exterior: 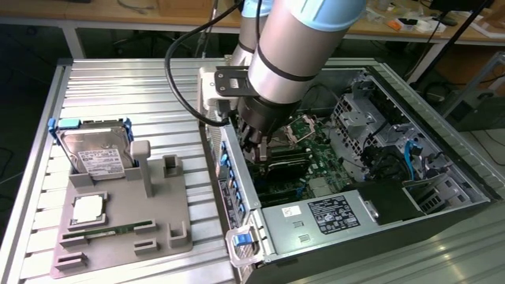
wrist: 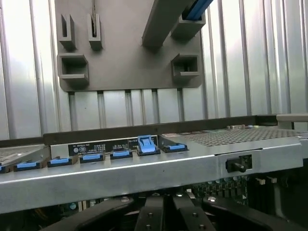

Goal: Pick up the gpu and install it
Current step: 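Press down on the gpu until it lock into place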

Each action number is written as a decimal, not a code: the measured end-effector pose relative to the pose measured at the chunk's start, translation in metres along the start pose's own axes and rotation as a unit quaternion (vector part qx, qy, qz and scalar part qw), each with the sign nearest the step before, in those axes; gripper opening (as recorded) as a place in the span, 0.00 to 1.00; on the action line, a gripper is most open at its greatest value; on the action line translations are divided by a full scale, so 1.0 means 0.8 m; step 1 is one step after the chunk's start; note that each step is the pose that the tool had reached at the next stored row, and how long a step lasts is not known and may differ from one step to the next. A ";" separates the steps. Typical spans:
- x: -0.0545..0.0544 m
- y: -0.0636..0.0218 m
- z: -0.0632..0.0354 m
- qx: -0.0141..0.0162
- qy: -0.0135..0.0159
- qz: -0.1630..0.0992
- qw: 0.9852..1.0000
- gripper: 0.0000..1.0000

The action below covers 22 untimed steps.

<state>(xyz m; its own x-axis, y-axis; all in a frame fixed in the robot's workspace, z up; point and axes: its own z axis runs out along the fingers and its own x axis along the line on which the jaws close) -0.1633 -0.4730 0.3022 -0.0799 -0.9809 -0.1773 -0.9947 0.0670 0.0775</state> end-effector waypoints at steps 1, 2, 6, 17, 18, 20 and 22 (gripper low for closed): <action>0.000 -0.004 0.000 0.000 -0.001 0.000 1.000 0.11; -0.001 -0.008 -0.001 0.000 -0.001 0.000 1.000 0.11; -0.003 -0.028 -0.002 -0.001 -0.001 0.001 1.000 0.11; -0.004 -0.041 -0.003 -0.004 -0.001 0.002 1.000 0.11; -0.004 -0.038 -0.003 -0.004 -0.001 0.002 1.000 0.11; -0.003 -0.037 -0.004 -0.011 0.000 0.004 1.000 0.11; -0.003 -0.037 -0.004 -0.023 0.003 0.006 1.000 0.11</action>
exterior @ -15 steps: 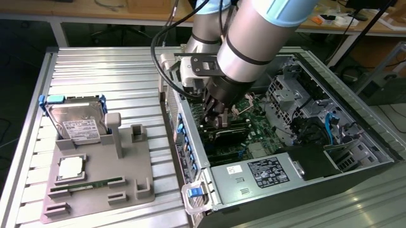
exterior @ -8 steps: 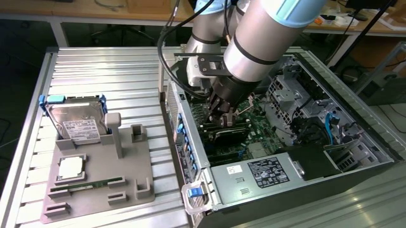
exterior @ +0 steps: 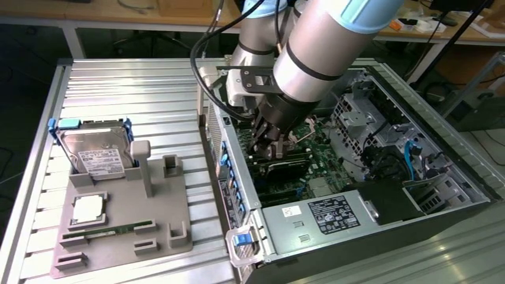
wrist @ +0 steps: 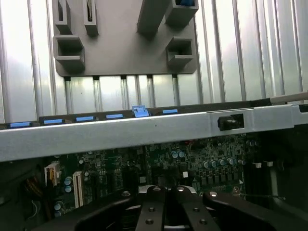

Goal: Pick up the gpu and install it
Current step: 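Press down on the gpu until it lock into place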

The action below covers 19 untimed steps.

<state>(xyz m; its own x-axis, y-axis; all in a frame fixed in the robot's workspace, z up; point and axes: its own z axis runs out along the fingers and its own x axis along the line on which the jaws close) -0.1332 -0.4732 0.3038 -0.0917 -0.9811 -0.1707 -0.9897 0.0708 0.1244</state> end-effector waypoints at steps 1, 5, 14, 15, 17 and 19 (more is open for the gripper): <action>0.000 0.000 0.000 -0.006 0.001 0.001 1.000 0.11; 0.000 0.000 0.000 -0.023 0.017 0.007 1.000 0.11; -0.002 0.017 0.002 -0.021 0.049 0.014 0.998 0.11; -0.003 0.017 0.002 -0.021 0.049 0.015 0.998 0.11; -0.004 0.019 -0.002 -0.021 0.049 0.016 0.998 0.11; -0.004 0.019 -0.002 -0.021 0.049 0.016 0.998 0.11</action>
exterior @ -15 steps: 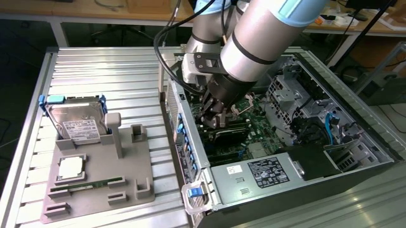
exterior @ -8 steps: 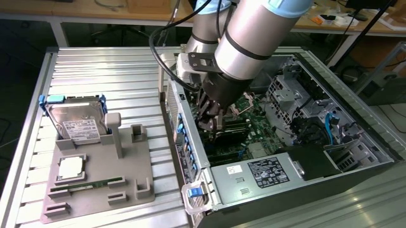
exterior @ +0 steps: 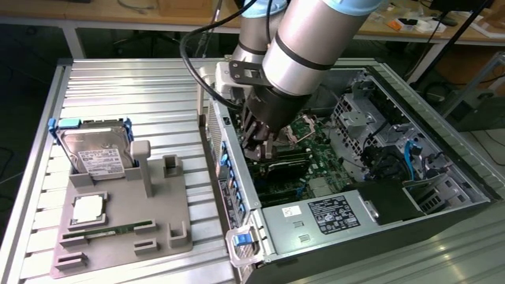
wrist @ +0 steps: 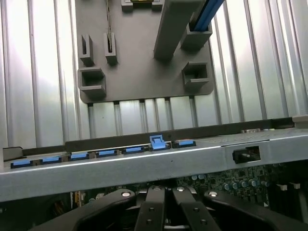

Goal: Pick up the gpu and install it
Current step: 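Press down on the gpu until it lock into place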

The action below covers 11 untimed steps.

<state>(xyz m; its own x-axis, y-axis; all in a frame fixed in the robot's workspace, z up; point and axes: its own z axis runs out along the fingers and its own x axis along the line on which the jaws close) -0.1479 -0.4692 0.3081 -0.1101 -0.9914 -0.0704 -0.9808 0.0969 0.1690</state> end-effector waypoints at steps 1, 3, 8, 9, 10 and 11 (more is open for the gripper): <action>0.000 0.000 0.000 0.000 0.000 0.000 1.000 0.11; 0.001 0.000 0.004 0.000 0.000 0.000 1.000 0.11; -0.002 -0.017 -0.002 0.001 -0.001 0.000 1.000 0.11; -0.003 -0.022 -0.007 0.001 -0.001 0.000 1.000 0.11; -0.004 -0.028 -0.009 0.001 -0.001 0.000 1.000 0.11; -0.004 -0.033 -0.010 0.001 -0.001 0.000 1.000 0.11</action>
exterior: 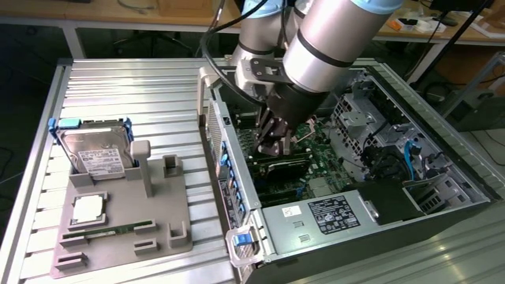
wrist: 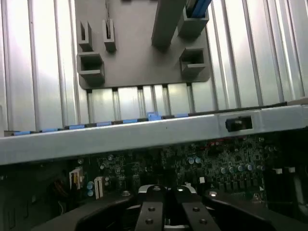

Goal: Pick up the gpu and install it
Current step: 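Press down on the gpu until it lock into place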

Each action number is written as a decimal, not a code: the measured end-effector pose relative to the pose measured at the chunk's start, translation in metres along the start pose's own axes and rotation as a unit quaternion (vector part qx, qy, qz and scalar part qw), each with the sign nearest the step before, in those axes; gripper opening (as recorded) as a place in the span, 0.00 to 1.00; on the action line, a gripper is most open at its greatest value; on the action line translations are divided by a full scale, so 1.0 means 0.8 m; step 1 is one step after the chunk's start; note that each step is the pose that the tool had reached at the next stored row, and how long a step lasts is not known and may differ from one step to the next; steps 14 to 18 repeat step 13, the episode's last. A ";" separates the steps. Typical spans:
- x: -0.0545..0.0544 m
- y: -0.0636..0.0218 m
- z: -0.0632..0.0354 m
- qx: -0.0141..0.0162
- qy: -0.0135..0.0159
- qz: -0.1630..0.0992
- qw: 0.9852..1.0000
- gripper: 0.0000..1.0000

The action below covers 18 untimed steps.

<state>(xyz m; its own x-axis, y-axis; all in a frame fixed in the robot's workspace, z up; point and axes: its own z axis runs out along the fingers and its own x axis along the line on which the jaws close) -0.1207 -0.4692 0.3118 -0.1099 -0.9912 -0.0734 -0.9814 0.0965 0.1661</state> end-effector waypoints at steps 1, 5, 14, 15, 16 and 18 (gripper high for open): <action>-0.001 -0.007 -0.001 0.003 0.000 0.000 1.000 0.11; -0.002 -0.015 -0.003 0.005 -0.001 0.000 1.000 0.11; -0.002 -0.015 -0.003 0.005 -0.001 0.000 1.000 0.11; -0.002 -0.015 -0.003 0.005 -0.001 0.000 1.000 0.11; -0.002 -0.015 -0.003 0.005 -0.001 0.000 1.000 0.11; -0.002 -0.015 -0.003 0.005 -0.001 0.000 1.000 0.11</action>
